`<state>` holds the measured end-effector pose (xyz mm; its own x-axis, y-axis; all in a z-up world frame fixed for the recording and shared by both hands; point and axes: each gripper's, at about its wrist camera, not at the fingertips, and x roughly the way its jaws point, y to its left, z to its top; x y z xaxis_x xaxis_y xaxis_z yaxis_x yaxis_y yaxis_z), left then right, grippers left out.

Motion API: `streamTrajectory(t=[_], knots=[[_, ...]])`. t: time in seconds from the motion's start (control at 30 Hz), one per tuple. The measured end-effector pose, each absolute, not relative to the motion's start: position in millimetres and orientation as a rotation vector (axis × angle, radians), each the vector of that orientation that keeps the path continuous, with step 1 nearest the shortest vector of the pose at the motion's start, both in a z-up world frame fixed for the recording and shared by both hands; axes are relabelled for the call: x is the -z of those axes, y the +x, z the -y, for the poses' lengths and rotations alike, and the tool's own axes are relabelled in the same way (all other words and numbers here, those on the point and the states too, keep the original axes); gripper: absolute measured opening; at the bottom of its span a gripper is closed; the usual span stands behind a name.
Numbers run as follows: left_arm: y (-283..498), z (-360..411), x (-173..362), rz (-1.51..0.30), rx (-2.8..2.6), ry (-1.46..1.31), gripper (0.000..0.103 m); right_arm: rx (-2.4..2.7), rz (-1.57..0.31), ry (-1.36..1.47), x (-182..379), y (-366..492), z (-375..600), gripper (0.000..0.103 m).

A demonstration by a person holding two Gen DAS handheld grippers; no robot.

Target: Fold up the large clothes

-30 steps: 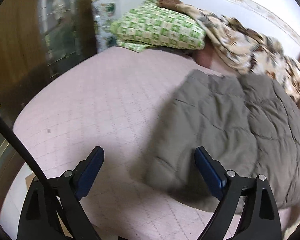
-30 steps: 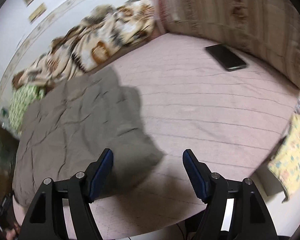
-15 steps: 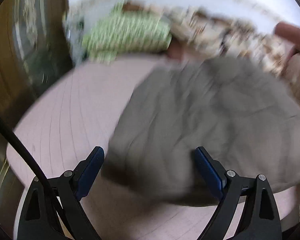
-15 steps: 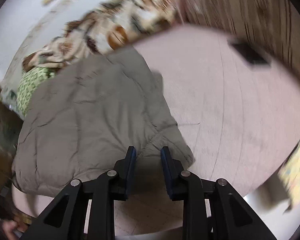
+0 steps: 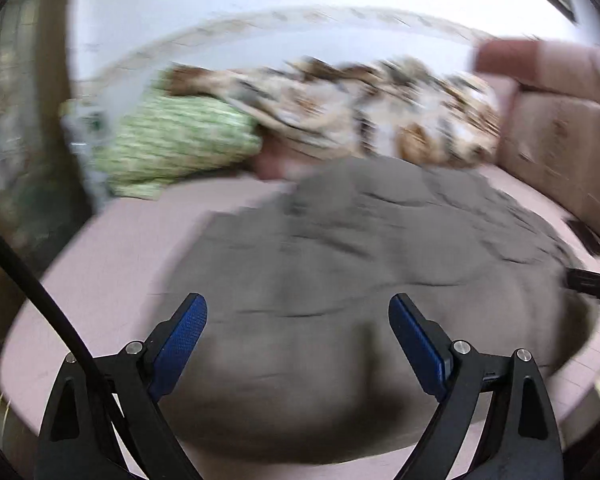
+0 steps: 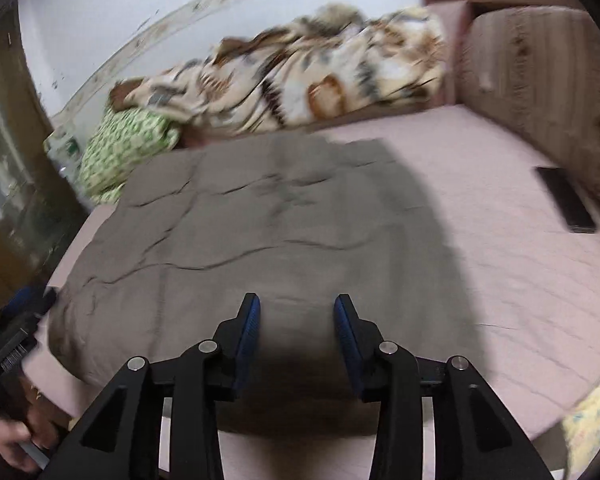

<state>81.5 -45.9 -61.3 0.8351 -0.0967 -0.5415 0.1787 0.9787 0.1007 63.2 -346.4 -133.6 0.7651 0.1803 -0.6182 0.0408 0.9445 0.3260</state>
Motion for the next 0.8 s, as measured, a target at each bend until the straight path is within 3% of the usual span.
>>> streamTrajectory(t=[0.07, 0.13, 0.23, 0.4, 0.8], knots=[[101, 68, 74, -0.618, 0.173, 0.150, 0.092, -0.080, -0.705, 0.305, 131, 80, 332, 0.046], [115, 78, 90, -0.667, 0.173, 0.149, 0.093, -0.057, -0.718, 0.252, 134, 95, 320, 0.058], [137, 77, 106, -0.729, 0.156, 0.105, 0.101, -0.053, -0.772, 0.245, 155, 109, 320, 0.061], [143, 86, 118, -0.716, 0.123, 0.140, 0.103, -0.051, -0.792, 0.213, 169, 113, 318, 0.064], [97, 79, 93, -0.616, 0.119, 0.174, 0.103, -0.022, -0.693, 0.241, 139, 57, 333, 0.064]])
